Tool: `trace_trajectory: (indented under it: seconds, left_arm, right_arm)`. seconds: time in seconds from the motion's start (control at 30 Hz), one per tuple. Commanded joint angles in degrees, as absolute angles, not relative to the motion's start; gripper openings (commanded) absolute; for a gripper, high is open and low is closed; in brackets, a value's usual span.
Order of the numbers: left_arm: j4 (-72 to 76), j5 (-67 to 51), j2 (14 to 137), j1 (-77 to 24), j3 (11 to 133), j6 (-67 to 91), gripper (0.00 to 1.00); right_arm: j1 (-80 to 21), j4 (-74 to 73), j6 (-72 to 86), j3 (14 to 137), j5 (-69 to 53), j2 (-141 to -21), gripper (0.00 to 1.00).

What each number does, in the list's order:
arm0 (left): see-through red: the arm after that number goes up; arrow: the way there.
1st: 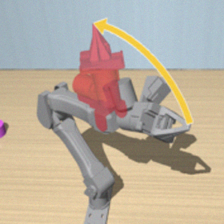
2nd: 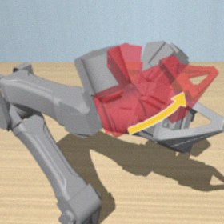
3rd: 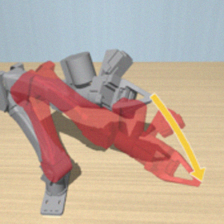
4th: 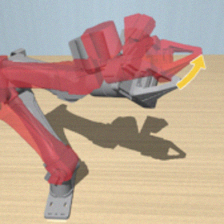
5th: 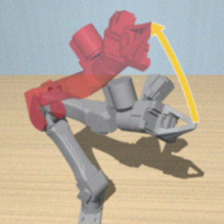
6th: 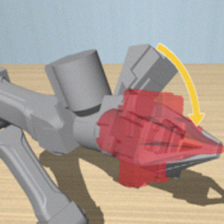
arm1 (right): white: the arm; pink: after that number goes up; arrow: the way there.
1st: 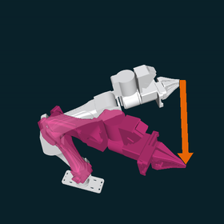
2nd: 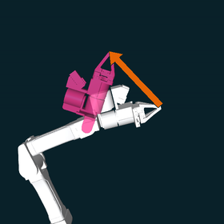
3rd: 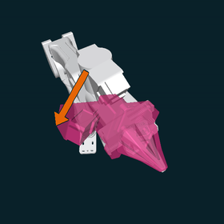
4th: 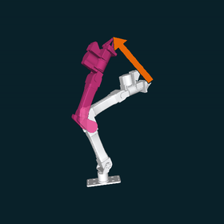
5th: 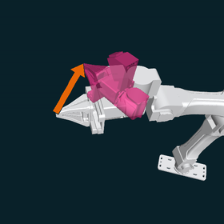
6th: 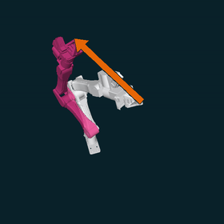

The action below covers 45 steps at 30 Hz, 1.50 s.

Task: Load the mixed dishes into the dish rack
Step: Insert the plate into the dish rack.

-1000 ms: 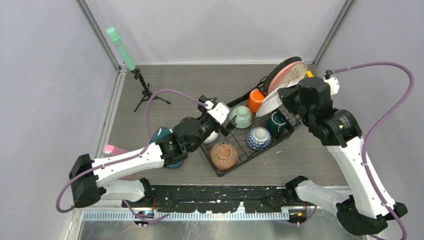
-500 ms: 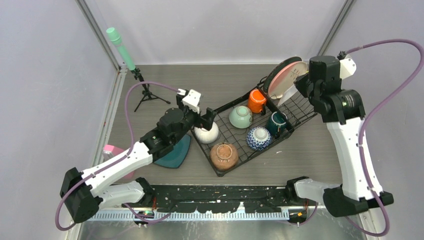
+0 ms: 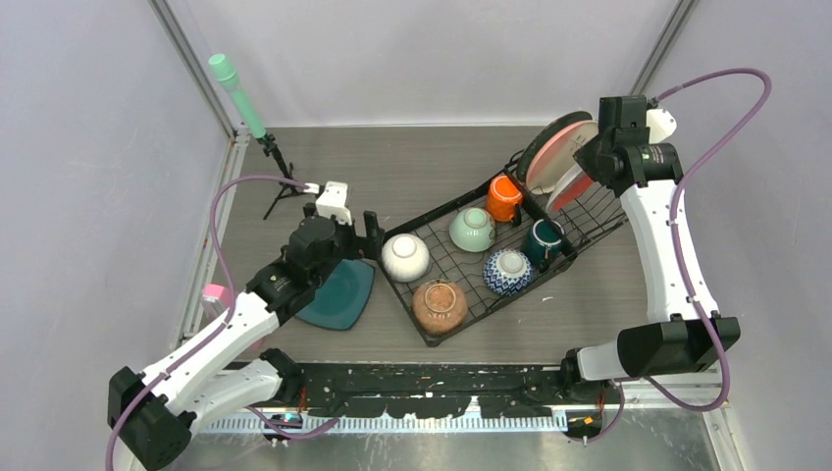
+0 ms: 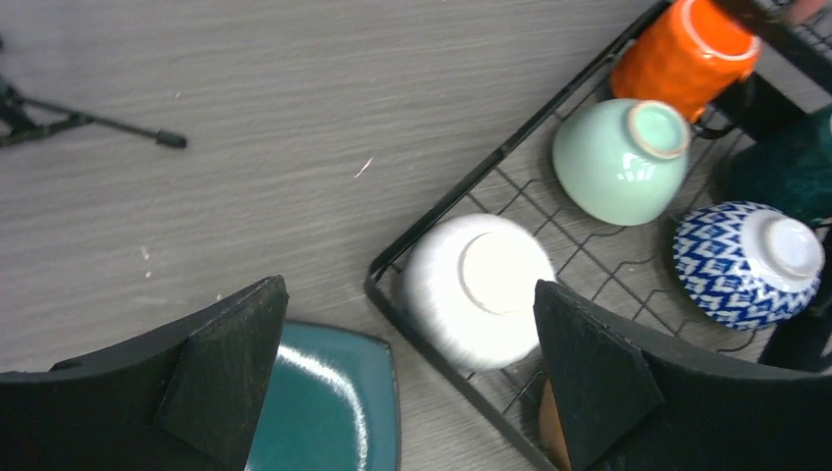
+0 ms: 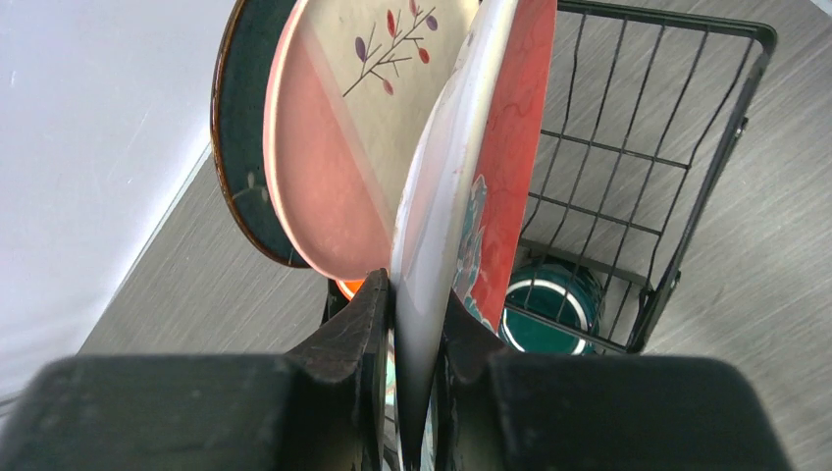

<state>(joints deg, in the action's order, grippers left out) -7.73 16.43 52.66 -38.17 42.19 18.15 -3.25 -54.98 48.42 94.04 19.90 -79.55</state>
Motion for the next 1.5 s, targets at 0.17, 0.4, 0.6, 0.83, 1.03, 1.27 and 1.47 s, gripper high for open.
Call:
trace_trajectory:
  seconds: [0.17, 0.4, 0.6, 0.83, 1.03, 1.27, 1.47]
  left_arm:
    - [-15.97, 16.7, 50.57, -33.15, 40.28, 23.55, 1.0]
    - [-19.41, 15.47, 52.65, -30.47, 40.36, 25.18, 1.0]
    - [-21.18, 15.03, 53.69, -28.96, 39.56, 27.2, 1.0]
    - [-23.13, 15.64, 53.95, -27.08, 38.56, 27.38, 1.0]
    - [-23.12, 15.21, 52.71, -25.27, 37.09, 27.73, 1.0]
    - [-21.39, 13.27, 52.73, -24.09, 37.16, 27.76, 1.0]
    - [-21.27, 11.82, 54.32, -23.98, 37.93, 28.01, 1.0]
  right_arm:
    - [-2.81, -44.78, 47.94, 96.06, 21.0, -80.18, 0.0]
    - [-2.81, -42.54, 48.05, 91.61, 21.55, -82.06, 0.0]
    - [-2.8, -41.27, 49.35, 88.01, 22.22, -82.33, 0.0]
    - [-2.81, -41.15, 48.83, 86.77, 20.93, -84.26, 0.06]
    - [-2.73, -42.49, 47.06, 90.11, 18.48, -82.85, 0.0]
    - [-2.72, -47.2, 46.15, 103.33, 19.39, -80.28, 0.0]
    - [-2.71, -47.89, 47.38, 105.06, 19.46, -80.97, 0.0]
